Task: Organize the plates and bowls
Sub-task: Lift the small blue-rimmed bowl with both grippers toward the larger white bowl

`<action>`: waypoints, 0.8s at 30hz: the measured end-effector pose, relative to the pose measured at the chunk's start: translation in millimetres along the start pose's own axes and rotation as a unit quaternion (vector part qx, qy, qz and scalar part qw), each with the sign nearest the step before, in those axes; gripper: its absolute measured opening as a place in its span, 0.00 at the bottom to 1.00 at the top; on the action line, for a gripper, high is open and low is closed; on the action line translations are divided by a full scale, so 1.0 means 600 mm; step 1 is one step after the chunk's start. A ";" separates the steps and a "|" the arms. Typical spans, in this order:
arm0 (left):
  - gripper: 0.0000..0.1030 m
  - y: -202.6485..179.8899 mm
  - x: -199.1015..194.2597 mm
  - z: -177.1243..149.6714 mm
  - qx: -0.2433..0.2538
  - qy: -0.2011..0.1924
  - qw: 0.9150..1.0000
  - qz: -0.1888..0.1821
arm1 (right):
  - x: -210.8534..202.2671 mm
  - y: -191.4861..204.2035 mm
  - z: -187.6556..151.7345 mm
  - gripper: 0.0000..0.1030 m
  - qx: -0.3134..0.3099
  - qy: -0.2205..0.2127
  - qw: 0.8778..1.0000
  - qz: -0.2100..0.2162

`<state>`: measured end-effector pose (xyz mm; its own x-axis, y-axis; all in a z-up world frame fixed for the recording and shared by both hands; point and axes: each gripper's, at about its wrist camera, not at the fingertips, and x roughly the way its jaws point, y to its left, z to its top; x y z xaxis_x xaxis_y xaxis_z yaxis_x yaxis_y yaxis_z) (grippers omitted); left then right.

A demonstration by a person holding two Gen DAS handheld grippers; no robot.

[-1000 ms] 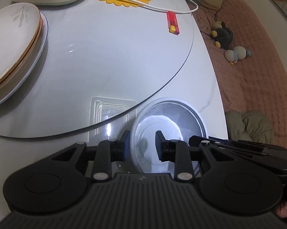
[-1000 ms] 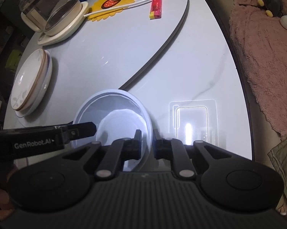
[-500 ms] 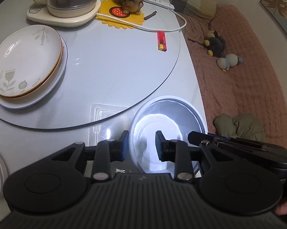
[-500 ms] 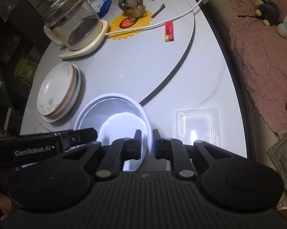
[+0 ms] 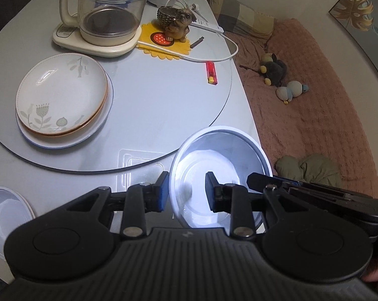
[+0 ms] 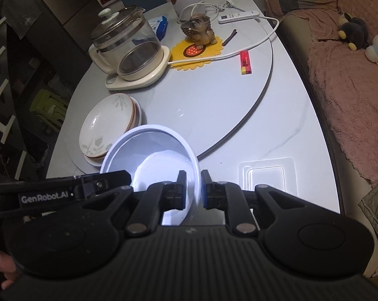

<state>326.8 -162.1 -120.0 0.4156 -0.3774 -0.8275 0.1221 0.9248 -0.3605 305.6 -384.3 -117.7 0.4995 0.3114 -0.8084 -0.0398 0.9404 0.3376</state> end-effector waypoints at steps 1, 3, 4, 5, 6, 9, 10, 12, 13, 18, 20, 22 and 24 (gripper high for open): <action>0.33 0.008 -0.007 -0.001 -0.003 -0.002 1.000 -0.002 | -0.001 0.006 -0.001 0.14 0.000 0.000 1.000 0.001; 0.33 0.024 -0.021 -0.003 -0.003 -0.008 1.000 0.000 | -0.001 0.023 -0.004 0.14 -0.001 -0.001 1.000 0.005; 0.33 0.033 -0.027 -0.004 -0.007 -0.010 1.000 0.001 | 0.000 0.030 -0.005 0.14 -0.002 0.000 1.000 0.008; 0.33 0.040 -0.033 -0.004 -0.013 -0.012 1.000 0.001 | 0.002 0.038 -0.005 0.14 -0.004 0.001 1.000 0.011; 0.33 0.050 -0.039 -0.005 -0.019 -0.014 1.000 0.001 | 0.004 0.047 -0.005 0.14 -0.007 0.003 1.000 0.013; 0.33 0.075 -0.052 -0.005 -0.024 -0.019 1.000 0.005 | 0.010 0.073 -0.008 0.14 -0.019 0.008 1.000 0.016; 0.33 0.083 -0.056 -0.006 -0.027 -0.020 0.999 0.005 | 0.011 0.080 -0.008 0.14 -0.021 0.008 1.000 0.017; 0.33 0.099 -0.064 -0.008 -0.033 -0.022 0.999 0.004 | 0.015 0.095 -0.009 0.14 -0.028 0.009 0.999 0.017; 0.33 0.105 -0.068 -0.008 -0.034 -0.023 0.999 0.005 | 0.017 0.103 -0.010 0.14 -0.031 0.010 0.999 0.017; 0.33 0.147 -0.090 -0.010 -0.044 -0.031 0.998 0.010 | 0.029 0.146 -0.011 0.14 -0.045 0.014 0.999 0.022; 0.33 0.165 -0.098 -0.011 -0.050 -0.034 0.998 0.013 | 0.034 0.161 -0.011 0.14 -0.052 0.015 0.998 0.024; 0.33 0.181 -0.107 -0.013 -0.056 -0.038 0.998 0.015 | 0.042 0.176 -0.011 0.14 -0.060 0.019 0.998 0.026; 0.33 0.195 -0.115 -0.016 -0.059 -0.040 0.997 0.019 | 0.050 0.191 -0.015 0.14 -0.066 0.027 0.997 0.029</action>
<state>303.8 -28.5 -109.3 0.4899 -0.3318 -0.8062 -0.0012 0.9245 -0.3812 308.4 -266.0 -107.4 0.4465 0.3689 -0.8152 -0.1815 0.9295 0.3212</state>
